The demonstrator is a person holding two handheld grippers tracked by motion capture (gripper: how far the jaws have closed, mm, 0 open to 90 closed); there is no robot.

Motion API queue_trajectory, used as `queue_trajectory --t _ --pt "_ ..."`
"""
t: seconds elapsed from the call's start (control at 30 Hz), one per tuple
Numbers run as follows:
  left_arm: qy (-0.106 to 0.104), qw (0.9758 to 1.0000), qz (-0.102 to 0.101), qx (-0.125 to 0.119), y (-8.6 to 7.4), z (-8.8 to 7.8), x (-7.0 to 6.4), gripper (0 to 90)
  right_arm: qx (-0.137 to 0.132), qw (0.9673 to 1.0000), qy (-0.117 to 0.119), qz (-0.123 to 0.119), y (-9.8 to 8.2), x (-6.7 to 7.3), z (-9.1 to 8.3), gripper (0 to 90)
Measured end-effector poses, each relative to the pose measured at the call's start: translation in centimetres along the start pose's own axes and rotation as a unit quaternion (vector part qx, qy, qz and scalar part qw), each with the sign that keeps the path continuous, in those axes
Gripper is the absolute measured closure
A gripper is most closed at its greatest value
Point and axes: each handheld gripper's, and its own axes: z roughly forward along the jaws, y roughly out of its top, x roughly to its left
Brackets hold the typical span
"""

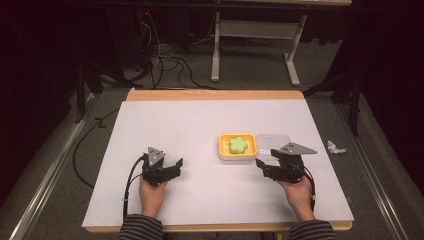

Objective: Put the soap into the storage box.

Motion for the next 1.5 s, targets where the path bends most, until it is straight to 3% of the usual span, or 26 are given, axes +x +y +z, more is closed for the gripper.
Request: queue_trajectory --t 1.5 --pt "0.001 1.0000 0.000 0.000 0.0 0.0 0.0 20.0 0.016 0.9994 0.020 0.024 -3.6 0.5 0.8 31.9"
